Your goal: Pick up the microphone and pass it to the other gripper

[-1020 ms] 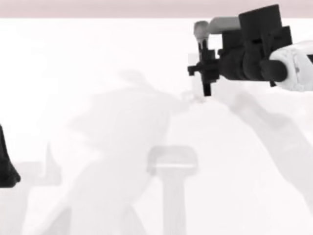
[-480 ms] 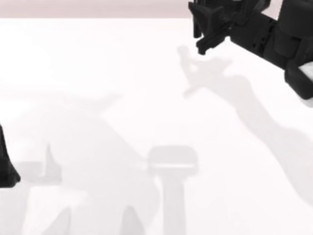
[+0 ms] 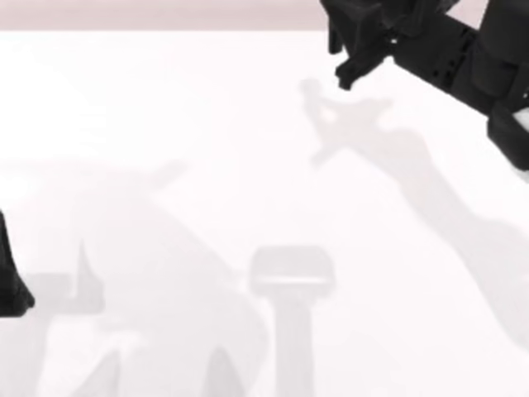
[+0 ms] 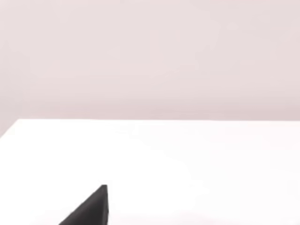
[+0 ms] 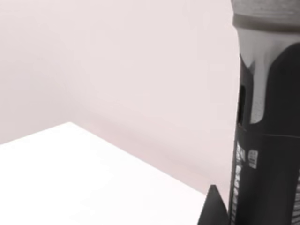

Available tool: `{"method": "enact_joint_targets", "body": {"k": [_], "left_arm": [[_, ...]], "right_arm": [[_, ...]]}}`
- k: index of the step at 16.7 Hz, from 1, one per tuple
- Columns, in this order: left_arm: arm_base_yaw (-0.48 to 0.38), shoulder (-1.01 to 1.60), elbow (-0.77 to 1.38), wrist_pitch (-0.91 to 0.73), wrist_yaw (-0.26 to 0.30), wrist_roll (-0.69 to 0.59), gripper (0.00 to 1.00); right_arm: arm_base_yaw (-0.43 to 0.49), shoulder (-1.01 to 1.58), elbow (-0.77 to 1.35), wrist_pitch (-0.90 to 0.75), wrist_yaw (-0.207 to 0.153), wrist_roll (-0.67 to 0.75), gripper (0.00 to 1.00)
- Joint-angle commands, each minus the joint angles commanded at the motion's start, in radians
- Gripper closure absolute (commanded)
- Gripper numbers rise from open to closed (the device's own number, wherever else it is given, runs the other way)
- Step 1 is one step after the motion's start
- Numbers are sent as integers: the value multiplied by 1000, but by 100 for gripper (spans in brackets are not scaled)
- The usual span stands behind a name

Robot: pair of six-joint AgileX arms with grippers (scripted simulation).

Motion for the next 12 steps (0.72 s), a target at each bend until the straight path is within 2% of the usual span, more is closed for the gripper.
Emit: {"method": "enact_joint_targets", "body": {"k": [2, 8, 10, 12], "left_arm": [[0, 0, 0, 0, 0, 0, 0], [0, 0, 0, 0, 0, 0, 0], [0, 0, 0, 0, 0, 0, 0], [0, 0, 0, 0, 0, 0, 0]], "right_arm": [[32, -35, -28, -1, 31, 0, 100], [214, -228, -180, -6, 203, 16, 100], [245, -259, -205, -5, 232, 19, 100], [246, -260, -206, -5, 233, 19, 100]]}}
